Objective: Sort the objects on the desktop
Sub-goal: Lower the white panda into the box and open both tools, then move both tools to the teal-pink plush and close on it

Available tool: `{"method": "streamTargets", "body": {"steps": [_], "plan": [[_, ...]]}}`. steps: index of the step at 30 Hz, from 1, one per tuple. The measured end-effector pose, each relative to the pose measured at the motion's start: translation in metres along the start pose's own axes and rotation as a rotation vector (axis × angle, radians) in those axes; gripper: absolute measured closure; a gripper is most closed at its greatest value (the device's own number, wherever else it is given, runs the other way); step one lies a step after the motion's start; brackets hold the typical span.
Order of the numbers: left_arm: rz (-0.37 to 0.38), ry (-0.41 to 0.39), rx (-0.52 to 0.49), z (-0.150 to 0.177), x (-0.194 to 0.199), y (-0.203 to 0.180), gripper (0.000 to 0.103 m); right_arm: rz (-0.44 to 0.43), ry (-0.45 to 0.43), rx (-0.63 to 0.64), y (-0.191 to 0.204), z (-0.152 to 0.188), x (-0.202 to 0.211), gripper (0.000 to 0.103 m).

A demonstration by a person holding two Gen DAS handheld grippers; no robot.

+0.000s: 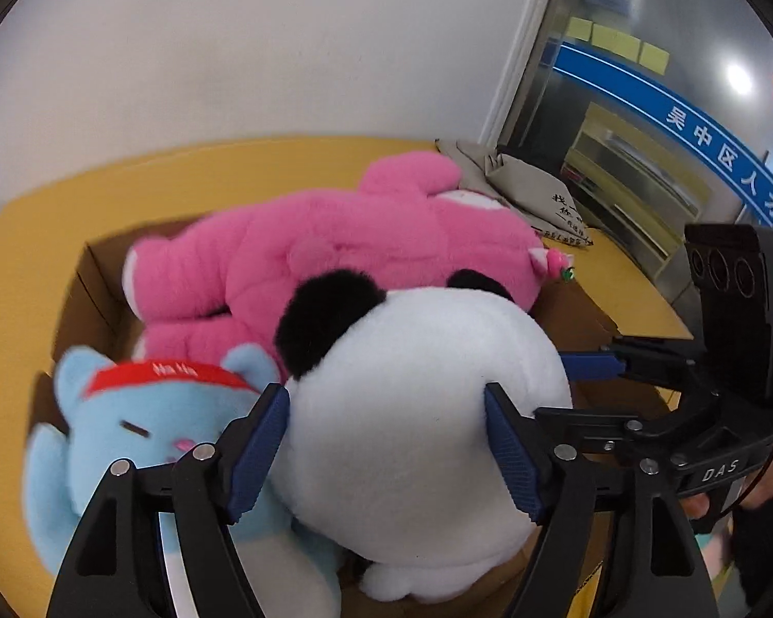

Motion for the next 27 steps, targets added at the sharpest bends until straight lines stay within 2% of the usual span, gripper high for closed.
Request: {"method": "streamTargets", "body": {"steps": [2,4,9,12,14,16,17,19,21,24,27], "plan": [[0.014,-0.01,0.003,0.002,0.005,0.003,0.019,-0.032,-0.017,-0.002,-0.004,0.005,0.008,0.038],[0.015,-0.034,0.006,0.003,0.017,0.007,0.019,-0.028,-0.035,0.017,-0.006,0.007,0.02,0.038],[-0.034,-0.075,0.02,0.008,0.043,0.015,0.02,-0.032,-0.066,0.002,-0.016,0.011,0.042,0.038],[-0.024,-0.124,-0.01,0.022,0.068,0.006,0.02,-0.052,-0.091,0.028,-0.007,0.022,0.061,0.038],[-0.016,-0.158,-0.036,0.037,0.089,-0.006,0.019,-0.07,-0.133,0.053,0.003,0.034,0.088,0.035],[-0.009,-0.191,-0.06,0.054,0.11,-0.02,0.015,-0.094,-0.188,0.074,0.014,0.05,0.124,0.028],[-0.001,-0.205,-0.064,0.063,0.12,-0.028,0.01,-0.096,-0.219,0.089,0.019,0.06,0.145,0.025],[0.052,-0.223,-0.065,0.082,0.134,-0.047,0.0,-0.082,-0.278,0.124,0.03,0.085,0.189,0.024],[0.108,-0.217,-0.065,0.102,0.138,-0.068,0.0,-0.065,-0.309,0.15,0.04,0.111,0.226,0.023],[0.173,-0.177,-0.073,0.131,0.13,-0.103,0.0,-0.023,-0.285,0.123,0.039,0.156,0.255,0.022],[0.234,-0.138,-0.065,0.154,0.114,-0.135,0.0,0.051,-0.197,0.067,0.027,0.199,0.255,0.022]]}}
Point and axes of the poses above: each gripper's, at about its wrist camera, not at the fingertips, and x roughly against the way its jaws point, y to its left, z to its underside, the point moved 3 cm from there along -x, roughly the way its jaws point, and after that the axes turned 3 degrees about y, right-handed, at the moved point
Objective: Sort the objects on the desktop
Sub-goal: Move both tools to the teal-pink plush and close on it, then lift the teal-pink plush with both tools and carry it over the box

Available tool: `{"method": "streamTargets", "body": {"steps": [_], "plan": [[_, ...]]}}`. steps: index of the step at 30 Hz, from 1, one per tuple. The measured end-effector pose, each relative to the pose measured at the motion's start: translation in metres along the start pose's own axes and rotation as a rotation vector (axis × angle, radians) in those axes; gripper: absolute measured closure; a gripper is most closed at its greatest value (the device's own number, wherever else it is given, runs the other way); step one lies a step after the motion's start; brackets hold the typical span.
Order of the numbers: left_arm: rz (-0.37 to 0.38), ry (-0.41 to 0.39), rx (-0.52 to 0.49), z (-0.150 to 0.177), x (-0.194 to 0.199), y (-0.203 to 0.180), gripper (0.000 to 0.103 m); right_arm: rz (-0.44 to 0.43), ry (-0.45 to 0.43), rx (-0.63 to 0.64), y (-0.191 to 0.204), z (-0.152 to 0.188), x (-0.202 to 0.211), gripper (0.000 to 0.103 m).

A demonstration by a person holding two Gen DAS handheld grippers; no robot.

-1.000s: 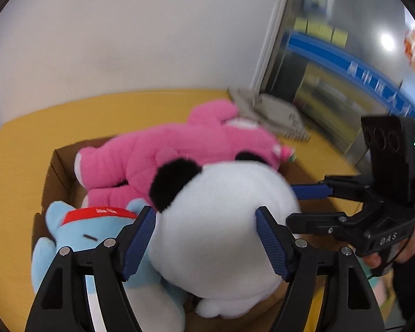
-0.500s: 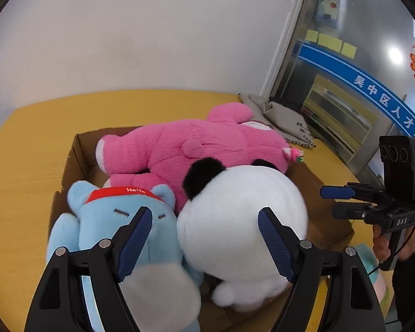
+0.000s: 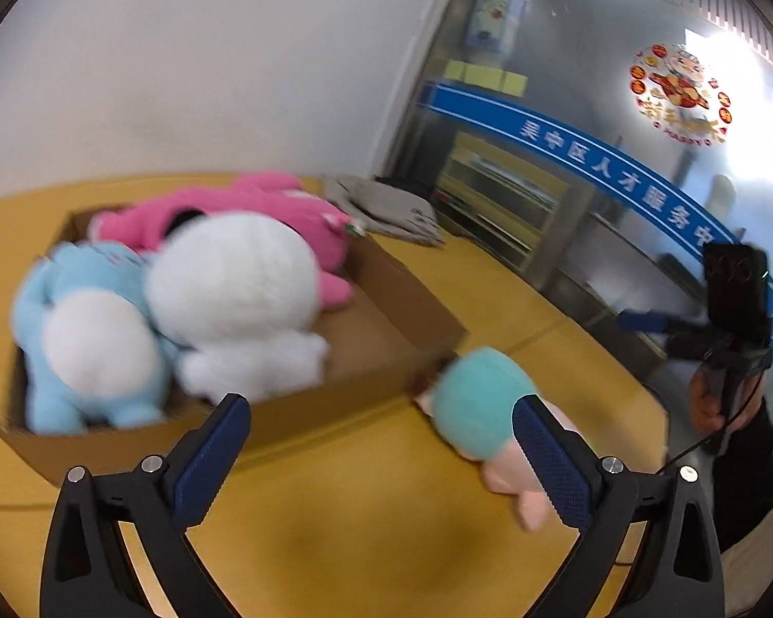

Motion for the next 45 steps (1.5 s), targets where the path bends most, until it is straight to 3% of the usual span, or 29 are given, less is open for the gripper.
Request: {"method": "streamTargets", "body": {"steps": [3,6,10,12,14,19,25,28,32,38,40,45], "plan": [[0.041,0.045,0.033,0.013,-0.03,-0.016,0.0,0.05,0.114,-0.084,-0.014,0.036,-0.027,0.022],[0.048,0.094,0.063,0.02,-0.062,-0.029,0.0,0.142,0.209,-0.089,-0.018,0.067,-0.063,0.022],[0.035,0.126,0.093,0.023,-0.085,-0.037,0.0,0.181,0.237,-0.105,-0.018,0.087,-0.098,0.021],[0.019,0.127,0.102,0.023,-0.087,-0.038,0.0,0.219,0.23,-0.072,-0.013,0.088,-0.103,0.027],[0.009,0.123,0.103,0.023,-0.085,-0.04,0.0,0.192,0.211,-0.077,-0.008,0.09,-0.105,0.033],[-0.021,0.126,0.094,0.022,-0.084,-0.038,0.0,0.08,0.212,-0.044,0.023,0.108,-0.107,0.033],[-0.066,0.231,0.123,0.04,-0.116,-0.031,0.0,0.071,0.193,-0.047,0.054,0.116,-0.104,0.028],[-0.052,0.253,0.164,0.044,-0.126,-0.028,0.0,0.055,0.165,-0.054,0.061,0.112,-0.093,0.028],[0.009,0.292,0.206,0.049,-0.134,-0.03,0.019,0.065,0.171,-0.056,0.063,0.111,-0.09,0.028],[-0.009,0.288,0.199,0.054,-0.127,-0.035,0.019,0.11,0.088,-0.152,0.055,0.097,-0.067,0.024],[-0.005,0.286,0.201,0.056,-0.126,-0.036,0.017,0.117,0.109,-0.184,0.051,0.097,-0.077,0.024],[-0.006,0.277,0.181,0.055,-0.116,-0.039,0.009,0.038,0.185,-0.236,0.051,0.109,-0.113,0.023]]}}
Point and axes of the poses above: each gripper's, at about its wrist camera, not at the fingertips, and x roughly against the way its jaws point, y to its left, z to its underside, the point moved 3 cm from there along -x, roughly the way its jaws point, and after that the axes turned 3 degrees about y, right-handed, at the moved point
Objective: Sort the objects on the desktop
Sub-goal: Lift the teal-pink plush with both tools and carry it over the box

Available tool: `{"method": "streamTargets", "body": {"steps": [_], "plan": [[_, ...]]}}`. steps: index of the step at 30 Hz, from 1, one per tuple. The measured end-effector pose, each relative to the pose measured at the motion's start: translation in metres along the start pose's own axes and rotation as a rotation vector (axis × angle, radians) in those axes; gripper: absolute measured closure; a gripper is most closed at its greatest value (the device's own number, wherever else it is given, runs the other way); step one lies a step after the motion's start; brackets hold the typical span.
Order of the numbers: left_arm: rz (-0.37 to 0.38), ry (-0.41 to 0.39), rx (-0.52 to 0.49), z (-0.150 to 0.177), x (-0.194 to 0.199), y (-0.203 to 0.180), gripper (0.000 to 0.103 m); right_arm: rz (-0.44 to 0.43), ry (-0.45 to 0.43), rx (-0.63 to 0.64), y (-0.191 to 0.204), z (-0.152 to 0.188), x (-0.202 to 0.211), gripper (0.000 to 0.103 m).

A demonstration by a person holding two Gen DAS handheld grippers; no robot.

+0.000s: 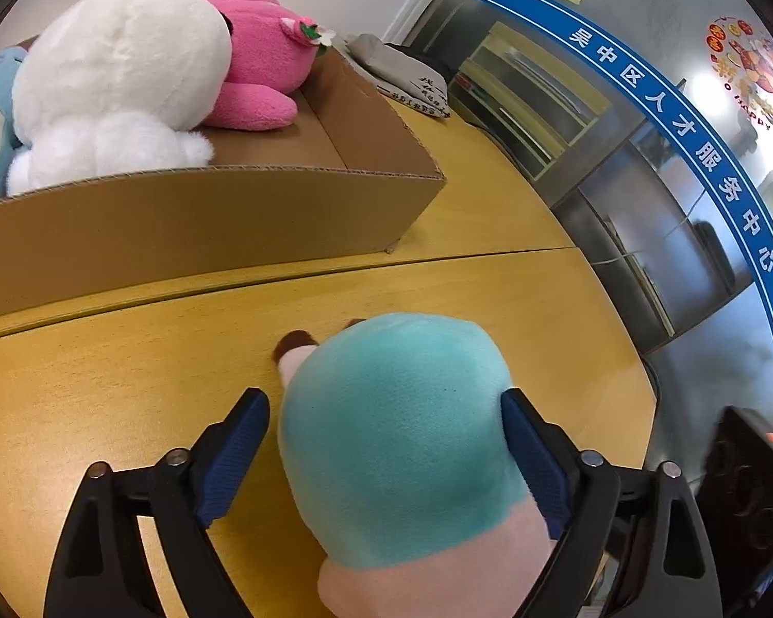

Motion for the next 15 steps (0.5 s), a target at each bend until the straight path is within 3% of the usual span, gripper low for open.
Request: {"method": "streamTargets", "body": {"steps": [6,9,10,12,15], "plan": [[-0.033,-0.03,-0.032,-0.013,0.013,-0.001,0.009,-0.009,0.007,0.02,0.0,0.001,-0.003,0.027],[-0.016,0.015,-0.054,-0.014,0.001,-0.002,0.01,0.012,0.001,0.04,0.004,0.003,-0.002,0.028],[-0.003,0.025,-0.052,-0.013,-0.002,-0.002,0.011,0.025,-0.006,0.05,0.006,0.003,-0.001,0.027],[0.03,0.031,-0.039,-0.012,-0.004,0.0,0.025,0.066,-0.034,0.079,0.011,0.004,0.003,0.027],[0.045,0.028,-0.03,-0.009,-0.002,0.001,0.028,0.087,-0.053,0.101,0.015,0.004,0.006,0.026]]}}
Point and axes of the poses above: each gripper's, at about its wrist camera, not at the fingertips, and x roughly against the way its jaws point, y to its left, z to its underside, the point moved 3 cm from there along -x, roughly the way its jaws point, and after that the axes turned 3 degrees about y, right-handed, at the moved point
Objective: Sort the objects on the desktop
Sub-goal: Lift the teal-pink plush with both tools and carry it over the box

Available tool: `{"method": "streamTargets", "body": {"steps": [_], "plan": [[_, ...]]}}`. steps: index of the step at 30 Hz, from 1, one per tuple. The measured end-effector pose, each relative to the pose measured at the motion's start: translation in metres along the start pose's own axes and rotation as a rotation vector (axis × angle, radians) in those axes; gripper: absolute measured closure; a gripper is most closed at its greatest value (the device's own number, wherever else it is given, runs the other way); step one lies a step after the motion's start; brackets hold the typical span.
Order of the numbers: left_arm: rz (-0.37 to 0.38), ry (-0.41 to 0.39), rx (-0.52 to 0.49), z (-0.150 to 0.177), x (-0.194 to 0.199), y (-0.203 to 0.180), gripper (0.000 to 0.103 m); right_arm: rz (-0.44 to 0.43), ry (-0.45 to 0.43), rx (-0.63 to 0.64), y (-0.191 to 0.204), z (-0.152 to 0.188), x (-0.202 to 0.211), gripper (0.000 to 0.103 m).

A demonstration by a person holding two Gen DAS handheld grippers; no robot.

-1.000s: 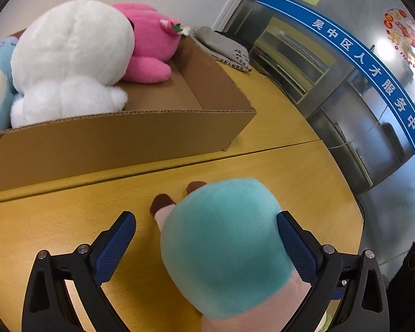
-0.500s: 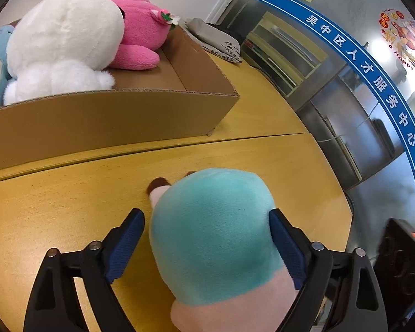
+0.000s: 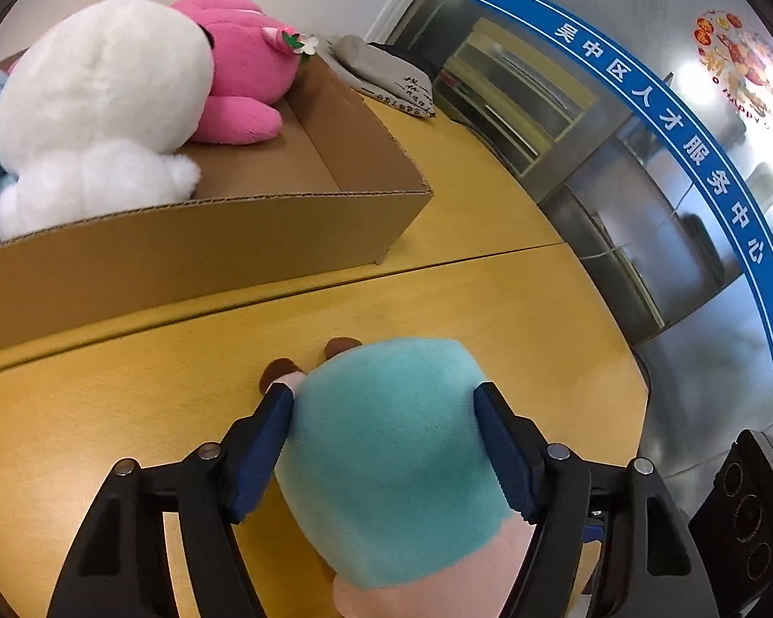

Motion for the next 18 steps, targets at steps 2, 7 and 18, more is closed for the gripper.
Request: {"method": "streamTargets", "body": {"steps": [2,7,18], "plan": [[-0.006,-0.003,-0.008,0.003,0.002,-0.002,0.028,-0.001,0.03,-0.008,0.0,-0.001,-0.004,0.026],[-0.045,-0.029,-0.032,0.008,0.011,-0.007,0.029,-0.014,0.037,0.014,0.003,-0.001,-0.007,0.034],[-0.021,-0.023,-0.039,0.011,0.018,-0.01,0.035,-0.035,0.079,-0.037,-0.002,0.007,-0.007,0.033]]}}
Point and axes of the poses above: each gripper's, at about its wrist camera, not at the fingertips, and x roughly against the way its jaws point, y to its left, z to its underside, the point moved 3 cm from there along -x, roughly the way its jaws point, and after that the axes turned 3 degrees about y, right-handed, at the moved point
